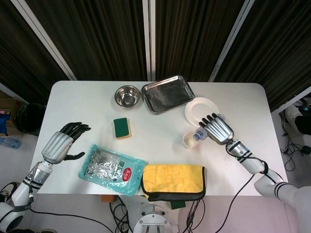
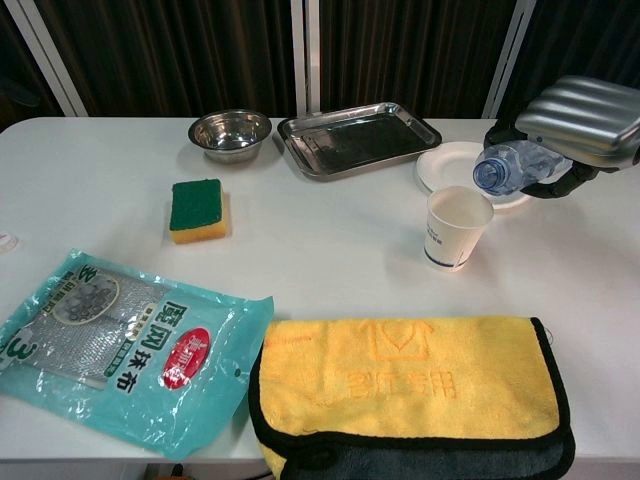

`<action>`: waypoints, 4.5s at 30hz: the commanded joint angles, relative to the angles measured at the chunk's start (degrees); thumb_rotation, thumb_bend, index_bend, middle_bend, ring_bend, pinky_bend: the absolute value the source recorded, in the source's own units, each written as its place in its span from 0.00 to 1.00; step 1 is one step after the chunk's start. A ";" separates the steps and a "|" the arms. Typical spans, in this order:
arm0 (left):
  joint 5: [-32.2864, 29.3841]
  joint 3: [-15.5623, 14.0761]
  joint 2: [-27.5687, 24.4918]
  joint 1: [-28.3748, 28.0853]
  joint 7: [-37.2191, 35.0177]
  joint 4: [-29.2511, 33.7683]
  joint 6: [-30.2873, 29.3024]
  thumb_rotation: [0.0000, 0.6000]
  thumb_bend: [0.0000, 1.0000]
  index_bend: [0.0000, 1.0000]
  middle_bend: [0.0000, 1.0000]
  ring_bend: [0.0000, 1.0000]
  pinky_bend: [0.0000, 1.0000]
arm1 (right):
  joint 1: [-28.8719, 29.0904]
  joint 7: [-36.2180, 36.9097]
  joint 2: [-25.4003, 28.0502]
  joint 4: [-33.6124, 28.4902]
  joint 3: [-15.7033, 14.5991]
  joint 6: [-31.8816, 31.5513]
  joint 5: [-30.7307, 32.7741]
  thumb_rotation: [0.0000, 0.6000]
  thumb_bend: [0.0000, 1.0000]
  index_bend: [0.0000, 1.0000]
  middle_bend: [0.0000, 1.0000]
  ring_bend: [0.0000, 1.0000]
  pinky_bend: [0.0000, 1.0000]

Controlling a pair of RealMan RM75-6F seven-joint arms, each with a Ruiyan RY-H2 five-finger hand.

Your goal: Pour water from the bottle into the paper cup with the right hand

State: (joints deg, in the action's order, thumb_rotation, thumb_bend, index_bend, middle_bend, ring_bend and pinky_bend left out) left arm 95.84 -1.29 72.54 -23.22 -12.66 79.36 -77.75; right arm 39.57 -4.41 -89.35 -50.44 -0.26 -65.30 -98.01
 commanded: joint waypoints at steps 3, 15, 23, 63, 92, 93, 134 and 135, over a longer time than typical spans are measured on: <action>0.05 0.03 0.04 -0.03 -0.15 -0.09 -0.02 0.99 0.13 0.19 0.17 0.12 0.17 | 0.18 -0.44 0.48 -0.35 -0.03 0.08 0.38 1.00 0.58 0.74 0.55 0.41 0.45; 0.07 -0.02 0.38 -0.05 -0.53 -0.62 0.12 0.99 0.13 0.19 0.17 0.12 0.17 | 0.71 -3.64 1.20 0.82 -0.69 0.37 0.09 1.00 0.58 0.75 0.55 0.41 0.45; 0.07 -0.02 0.38 -0.06 -0.71 -0.81 0.14 0.99 0.13 0.19 0.17 0.12 0.17 | 1.35 -5.04 1.20 0.56 -0.69 1.50 0.51 1.00 0.58 0.76 0.55 0.41 0.45; -0.01 -0.07 0.32 0.10 -2.02 -1.89 -0.08 0.99 0.13 0.19 0.17 0.12 0.17 | 3.50 -9.62 1.52 -1.94 -0.15 4.00 2.08 1.00 0.58 0.78 0.55 0.41 0.46; -0.09 -0.09 0.49 0.10 -2.30 -2.30 0.01 0.99 0.13 0.19 0.17 0.12 0.17 | 2.88 -7.42 1.22 -2.27 0.18 4.17 3.86 1.00 0.59 0.80 0.55 0.42 0.46; -0.09 -0.10 0.49 0.10 -2.31 -2.30 0.03 0.99 0.13 0.19 0.17 0.12 0.17 | 2.80 -7.03 1.16 -2.20 0.18 4.01 3.87 1.00 0.59 0.80 0.55 0.42 0.46; -0.26 -0.68 1.00 -0.47 0.36 -0.93 2.26 0.99 0.13 0.19 0.17 0.12 0.17 | -10.89 60.36 4.21 -12.16 6.33 6.67 16.84 1.00 0.58 0.79 0.55 0.41 0.46; -0.35 -0.67 1.02 -0.50 0.42 -0.89 2.38 0.99 0.13 0.19 0.17 0.12 0.17 | -10.94 60.53 3.41 -10.68 6.06 6.08 16.12 1.00 0.58 0.79 0.55 0.41 0.46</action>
State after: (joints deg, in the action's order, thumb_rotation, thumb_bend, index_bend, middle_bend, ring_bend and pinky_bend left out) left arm 95.52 -1.95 73.55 -23.69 -12.28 78.44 -75.41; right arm 29.15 54.66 -83.92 -64.31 6.90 -57.95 -79.78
